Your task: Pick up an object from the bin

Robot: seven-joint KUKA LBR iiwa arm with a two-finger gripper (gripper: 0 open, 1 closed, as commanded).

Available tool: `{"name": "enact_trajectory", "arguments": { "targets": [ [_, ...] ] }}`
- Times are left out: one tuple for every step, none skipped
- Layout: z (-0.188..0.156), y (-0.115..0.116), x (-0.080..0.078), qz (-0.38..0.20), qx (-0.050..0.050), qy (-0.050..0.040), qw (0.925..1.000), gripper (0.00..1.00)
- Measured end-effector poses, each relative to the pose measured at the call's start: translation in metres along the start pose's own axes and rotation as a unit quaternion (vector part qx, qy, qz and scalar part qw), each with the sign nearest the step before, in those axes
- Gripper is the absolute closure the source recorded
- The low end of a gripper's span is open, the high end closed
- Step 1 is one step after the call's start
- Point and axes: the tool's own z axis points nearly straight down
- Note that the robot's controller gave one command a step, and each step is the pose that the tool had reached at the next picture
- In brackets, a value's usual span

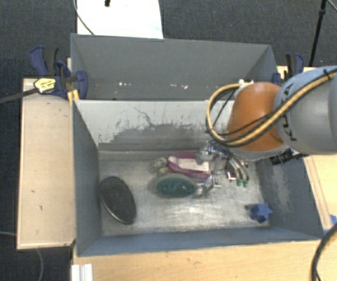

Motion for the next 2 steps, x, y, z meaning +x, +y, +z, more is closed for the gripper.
{"name": "enact_trajectory", "arguments": {
  "targets": [
    [-0.003,0.003,-0.003,-0.003,-0.001,-0.0052,1.0000,1.00],
    [-0.168,-0.036,-0.012,0.002,0.002,0.0089,1.0000,1.00]
  ]
}}
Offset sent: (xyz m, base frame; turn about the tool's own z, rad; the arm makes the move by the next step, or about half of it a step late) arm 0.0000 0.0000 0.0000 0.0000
